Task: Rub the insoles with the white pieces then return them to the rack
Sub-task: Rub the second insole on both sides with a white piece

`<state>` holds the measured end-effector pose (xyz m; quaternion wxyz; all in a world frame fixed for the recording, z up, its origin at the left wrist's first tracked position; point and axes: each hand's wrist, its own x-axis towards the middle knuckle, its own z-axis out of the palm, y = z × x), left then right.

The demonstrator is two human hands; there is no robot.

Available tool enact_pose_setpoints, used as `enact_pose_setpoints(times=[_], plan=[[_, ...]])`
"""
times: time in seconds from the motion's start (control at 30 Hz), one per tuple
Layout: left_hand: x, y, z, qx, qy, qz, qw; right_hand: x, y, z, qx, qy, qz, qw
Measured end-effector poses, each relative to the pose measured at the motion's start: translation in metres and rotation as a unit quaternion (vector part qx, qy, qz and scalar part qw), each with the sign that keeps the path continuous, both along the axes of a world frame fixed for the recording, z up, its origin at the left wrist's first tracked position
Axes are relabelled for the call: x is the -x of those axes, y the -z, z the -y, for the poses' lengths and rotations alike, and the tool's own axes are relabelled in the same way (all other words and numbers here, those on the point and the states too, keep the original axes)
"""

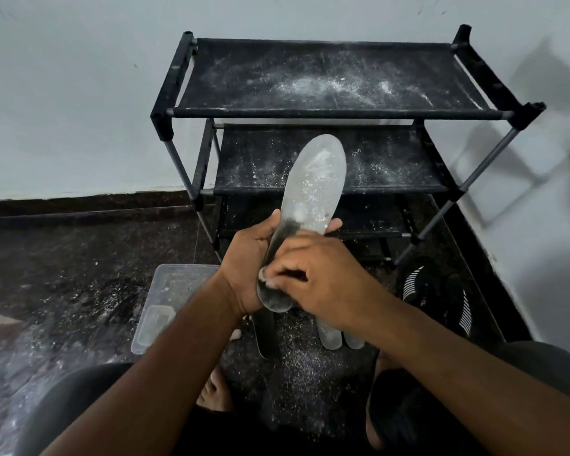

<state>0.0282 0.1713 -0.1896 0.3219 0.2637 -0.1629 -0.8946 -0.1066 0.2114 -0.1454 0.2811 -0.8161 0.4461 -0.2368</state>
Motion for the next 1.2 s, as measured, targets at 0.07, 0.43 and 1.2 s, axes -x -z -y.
enact_pose_setpoints(times=[0.07,0.43,1.2], plan=[[-0.002,0.0,-0.001,0.005,-0.012,-0.002,1.0,-0.001,-0.001,-0.002,-0.037,-0.025,0.033,0.998],[-0.004,0.002,0.0,-0.008,-0.003,-0.016,1.0,0.001,-0.001,-0.002,-0.039,-0.052,0.006,0.998],[-0.004,0.001,0.005,0.011,-0.005,-0.013,1.0,0.012,-0.005,0.008,0.069,0.034,-0.063,0.995]])
